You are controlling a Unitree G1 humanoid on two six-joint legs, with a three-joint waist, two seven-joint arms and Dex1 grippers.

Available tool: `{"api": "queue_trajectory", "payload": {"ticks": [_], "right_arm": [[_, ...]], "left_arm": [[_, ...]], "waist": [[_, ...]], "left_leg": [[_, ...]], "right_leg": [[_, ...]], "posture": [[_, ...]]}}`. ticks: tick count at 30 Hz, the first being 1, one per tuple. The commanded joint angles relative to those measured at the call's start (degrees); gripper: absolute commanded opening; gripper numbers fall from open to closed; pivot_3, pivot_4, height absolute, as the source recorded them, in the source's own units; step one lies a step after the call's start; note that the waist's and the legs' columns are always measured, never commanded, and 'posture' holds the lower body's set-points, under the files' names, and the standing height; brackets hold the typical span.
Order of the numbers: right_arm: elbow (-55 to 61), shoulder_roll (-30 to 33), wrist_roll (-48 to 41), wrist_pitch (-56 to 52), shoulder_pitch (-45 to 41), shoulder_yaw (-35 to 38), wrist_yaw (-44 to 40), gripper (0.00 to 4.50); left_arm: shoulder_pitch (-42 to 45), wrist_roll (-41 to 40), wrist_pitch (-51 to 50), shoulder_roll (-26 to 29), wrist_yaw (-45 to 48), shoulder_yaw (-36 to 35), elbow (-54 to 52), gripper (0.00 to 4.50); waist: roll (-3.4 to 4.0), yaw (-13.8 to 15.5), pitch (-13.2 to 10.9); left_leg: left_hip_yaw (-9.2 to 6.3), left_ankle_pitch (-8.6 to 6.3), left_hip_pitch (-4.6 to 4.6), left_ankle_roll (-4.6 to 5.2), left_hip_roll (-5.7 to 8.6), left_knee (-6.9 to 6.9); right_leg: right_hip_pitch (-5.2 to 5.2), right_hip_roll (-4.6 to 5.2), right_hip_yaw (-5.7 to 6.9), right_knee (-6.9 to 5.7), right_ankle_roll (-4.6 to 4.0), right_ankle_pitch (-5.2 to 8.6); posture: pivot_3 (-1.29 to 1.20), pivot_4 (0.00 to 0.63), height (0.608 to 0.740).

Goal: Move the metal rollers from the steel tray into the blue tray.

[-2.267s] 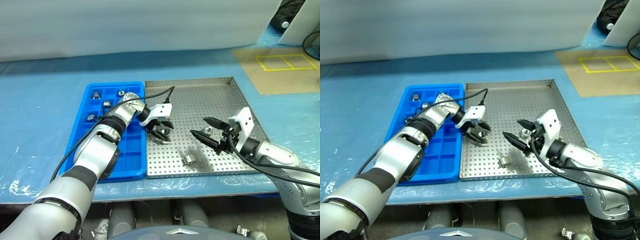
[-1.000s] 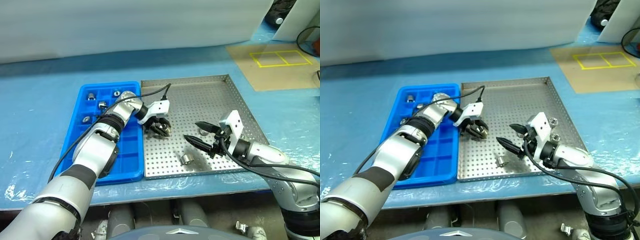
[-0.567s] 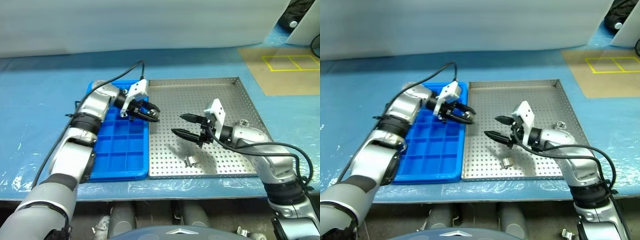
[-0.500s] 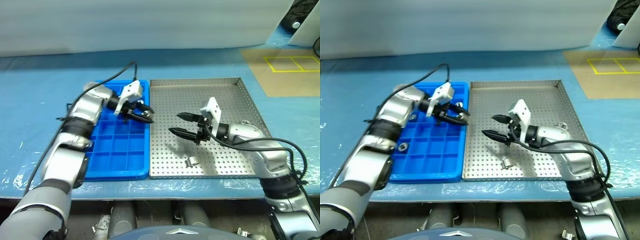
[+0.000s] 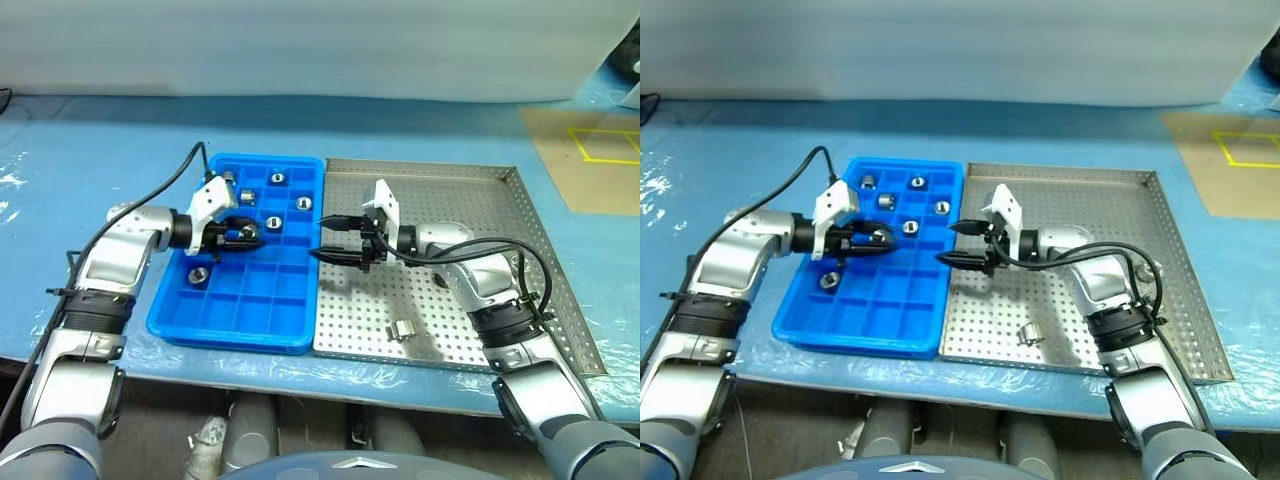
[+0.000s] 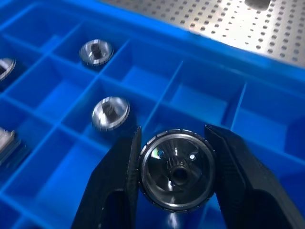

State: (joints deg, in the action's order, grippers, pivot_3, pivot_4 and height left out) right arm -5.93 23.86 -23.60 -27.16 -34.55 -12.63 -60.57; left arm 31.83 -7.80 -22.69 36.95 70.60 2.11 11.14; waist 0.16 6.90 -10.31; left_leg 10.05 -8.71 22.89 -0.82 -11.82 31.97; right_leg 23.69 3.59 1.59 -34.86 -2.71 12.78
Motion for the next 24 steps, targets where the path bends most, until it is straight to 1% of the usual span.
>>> {"api": "queue_trajectory", "payload": {"ticks": [1,5,13,19,21,24], "right_arm": [[0.70,-0.68,0.12,1.40,-0.56,0.26,-1.30,3.75],[1.16,-0.82,0.52,1.20,-0.12,0.75,-1.59,3.75],[3.36,0.62,0.49,0.10,1.50,1.57,-1.00,3.75],[5.02,1.23,0.53,-0.70,2.62,2.01,-0.14,3.75],[5.53,1.41,0.45,-0.91,2.98,2.19,0.04,3.75],[6.05,1.53,0.16,-1.18,3.19,2.46,0.36,3.75]], "left_arm": [[-2.11,-0.95,1.71,1.67,-2.60,-2.52,-0.08,1.72],[-3.21,-1.14,2.97,1.87,-4.66,-2.53,2.14,1.72],[2.27,-0.57,5.65,-1.84,-7.47,0.35,9.90,1.72],[2.57,-0.07,6.14,-2.26,-7.26,1.83,10.68,1.72],[2.64,-0.09,6.45,-2.18,-7.23,1.93,11.26,2.46],[3.38,0.13,7.03,-2.38,-7.91,1.96,11.90,3.31]], "waist": [[0.00,0.35,0.00],[-0.01,0.79,0.01],[0.00,1.04,0.01],[-0.02,1.76,0.02],[-0.02,1.79,0.02],[0.04,2.05,0.05]], "left_leg": [[0.00,0.00,0.14,0.00,0.00,0.01],[-0.01,0.11,0.41,-0.17,0.00,0.14],[-0.03,0.18,0.22,-0.29,0.01,0.18],[-0.05,0.30,0.18,-0.48,0.04,0.21],[-0.05,0.31,0.19,-0.50,0.06,0.21],[-0.05,0.33,0.21,-0.53,0.09,0.21]], "right_leg": [[0.14,0.00,0.00,-0.03,0.00,0.00],[0.40,-0.01,0.02,-0.23,0.00,0.00],[0.41,0.01,-0.03,-0.60,-0.01,0.00],[0.40,0.16,-0.02,-0.85,-0.02,-0.01],[0.40,0.19,-0.02,-0.84,-0.02,-0.01],[0.39,0.22,-0.02,-0.84,-0.02,-0.01]], "posture": [[0.20,0.150,0.740],[0.19,0.150,0.740],[0.16,0.150,0.740],[0.13,0.150,0.740],[0.13,0.150,0.740],[0.12,0.150,0.740]]}}
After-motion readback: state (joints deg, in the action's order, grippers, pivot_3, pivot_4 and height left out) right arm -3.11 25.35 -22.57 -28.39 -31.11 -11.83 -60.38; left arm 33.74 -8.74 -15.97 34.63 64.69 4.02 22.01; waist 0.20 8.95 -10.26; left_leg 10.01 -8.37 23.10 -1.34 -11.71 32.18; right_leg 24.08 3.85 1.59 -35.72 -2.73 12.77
